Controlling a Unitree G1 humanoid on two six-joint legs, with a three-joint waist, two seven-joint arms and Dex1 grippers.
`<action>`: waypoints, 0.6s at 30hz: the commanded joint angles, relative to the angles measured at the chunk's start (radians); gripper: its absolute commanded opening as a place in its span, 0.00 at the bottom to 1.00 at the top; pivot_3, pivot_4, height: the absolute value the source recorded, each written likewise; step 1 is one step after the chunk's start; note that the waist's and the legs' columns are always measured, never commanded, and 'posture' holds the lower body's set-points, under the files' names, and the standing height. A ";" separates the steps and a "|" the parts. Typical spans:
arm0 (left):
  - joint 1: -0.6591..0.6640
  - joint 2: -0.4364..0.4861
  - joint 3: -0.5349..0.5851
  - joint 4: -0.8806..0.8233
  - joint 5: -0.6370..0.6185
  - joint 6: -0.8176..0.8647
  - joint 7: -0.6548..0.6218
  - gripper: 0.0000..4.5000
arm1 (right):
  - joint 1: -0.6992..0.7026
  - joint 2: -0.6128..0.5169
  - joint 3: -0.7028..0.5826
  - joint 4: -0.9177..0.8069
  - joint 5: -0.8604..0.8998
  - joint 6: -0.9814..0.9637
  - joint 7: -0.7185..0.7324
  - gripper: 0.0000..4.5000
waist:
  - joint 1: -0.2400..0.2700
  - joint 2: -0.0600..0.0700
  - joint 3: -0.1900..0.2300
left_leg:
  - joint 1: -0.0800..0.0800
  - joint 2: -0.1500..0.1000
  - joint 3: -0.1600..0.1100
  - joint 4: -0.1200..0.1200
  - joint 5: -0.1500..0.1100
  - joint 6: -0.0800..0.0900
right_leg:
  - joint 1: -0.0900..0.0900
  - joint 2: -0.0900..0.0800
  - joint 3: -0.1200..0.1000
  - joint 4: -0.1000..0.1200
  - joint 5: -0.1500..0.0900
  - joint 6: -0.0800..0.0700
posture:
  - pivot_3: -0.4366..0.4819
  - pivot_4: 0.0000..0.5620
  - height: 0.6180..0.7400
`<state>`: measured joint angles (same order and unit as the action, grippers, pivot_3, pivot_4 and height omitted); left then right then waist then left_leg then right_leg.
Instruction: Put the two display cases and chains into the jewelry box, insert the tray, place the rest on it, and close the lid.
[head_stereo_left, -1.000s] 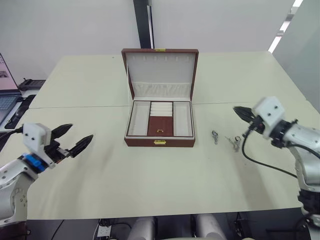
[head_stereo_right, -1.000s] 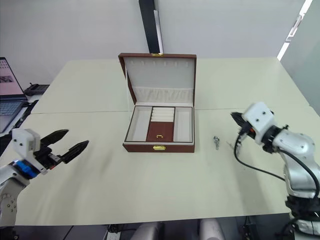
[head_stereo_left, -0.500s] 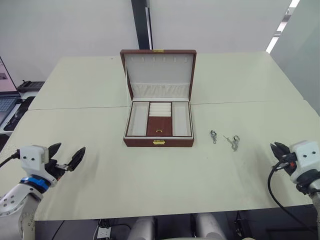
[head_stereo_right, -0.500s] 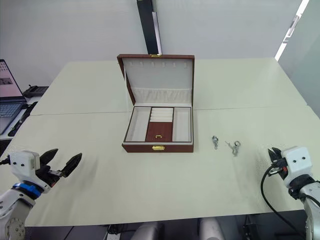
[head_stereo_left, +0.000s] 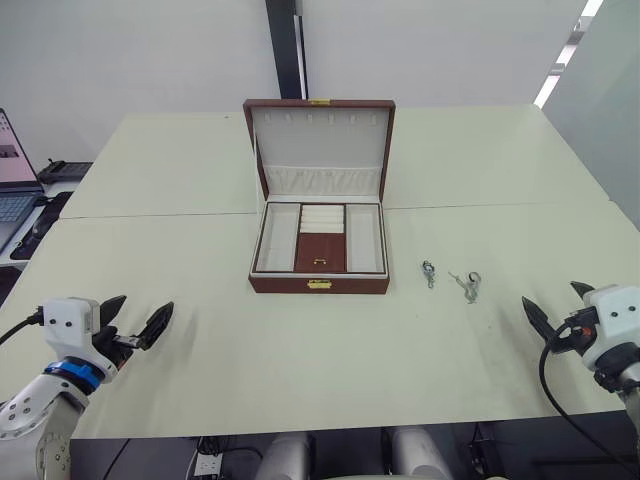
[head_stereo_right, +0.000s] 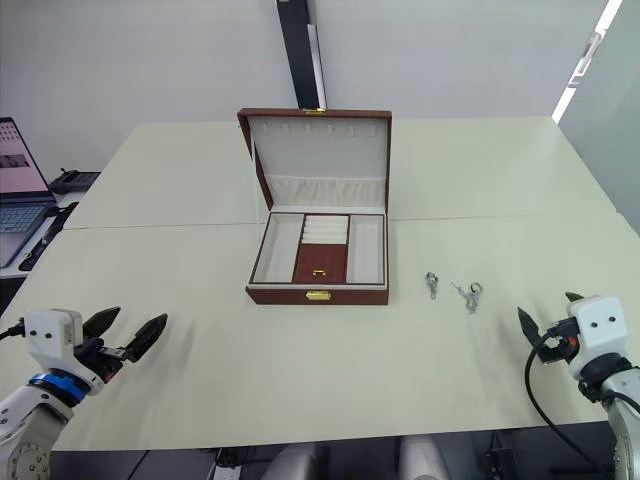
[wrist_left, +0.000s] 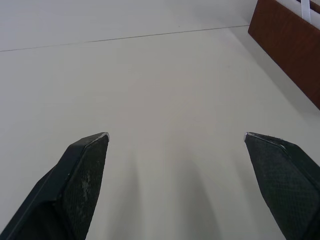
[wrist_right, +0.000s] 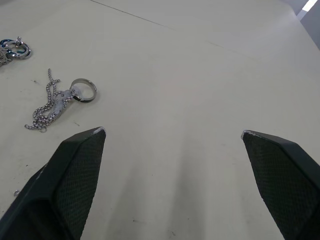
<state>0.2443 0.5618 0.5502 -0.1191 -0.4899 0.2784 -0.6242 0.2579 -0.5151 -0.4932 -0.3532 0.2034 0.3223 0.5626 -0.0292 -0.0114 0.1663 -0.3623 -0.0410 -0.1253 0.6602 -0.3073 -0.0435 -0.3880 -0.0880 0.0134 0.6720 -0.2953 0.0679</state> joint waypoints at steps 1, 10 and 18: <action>0.014 0.012 0.009 -0.048 -0.026 0.013 -0.020 1.00 | 0.002 -0.015 -0.018 -0.034 0.020 -0.006 -0.011 1.00 | 0.000 0.000 0.000 | 0.000 0.000 0.000 0.000 0.000 0.000 | 0.000 0.000 0.000 0.000 0.000 0.000 | 0.48 0.27 1.00; 0.047 0.042 0.001 -0.072 0.009 -0.053 -0.105 1.00 | 0.000 -0.020 -0.003 -0.041 0.031 -0.008 -0.008 1.00 | 0.000 0.000 0.000 | 0.000 0.000 0.000 0.000 0.000 0.000 | 0.000 0.000 0.000 0.000 0.000 0.000 | 0.48 0.27 1.00; 0.061 0.169 -0.061 -0.142 -0.084 -0.035 -0.383 1.00 | 0.024 -0.032 -0.001 -0.061 0.049 -0.011 0.017 1.00 | 0.001 0.000 0.000 | 0.000 0.000 0.001 0.000 0.000 0.000 | 0.000 0.000 0.000 -0.001 0.000 0.000 | 0.48 0.27 1.00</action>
<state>0.3038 0.7117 0.5097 -0.2080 -0.5373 0.2390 -0.9453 0.2698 -0.5323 -0.4863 -0.3669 0.2352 0.3222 0.5700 -0.0286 -0.0113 0.1662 -0.3625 -0.0407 -0.1244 0.6602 -0.3074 -0.0433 -0.3875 -0.0883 0.0135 0.6715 -0.2954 0.0677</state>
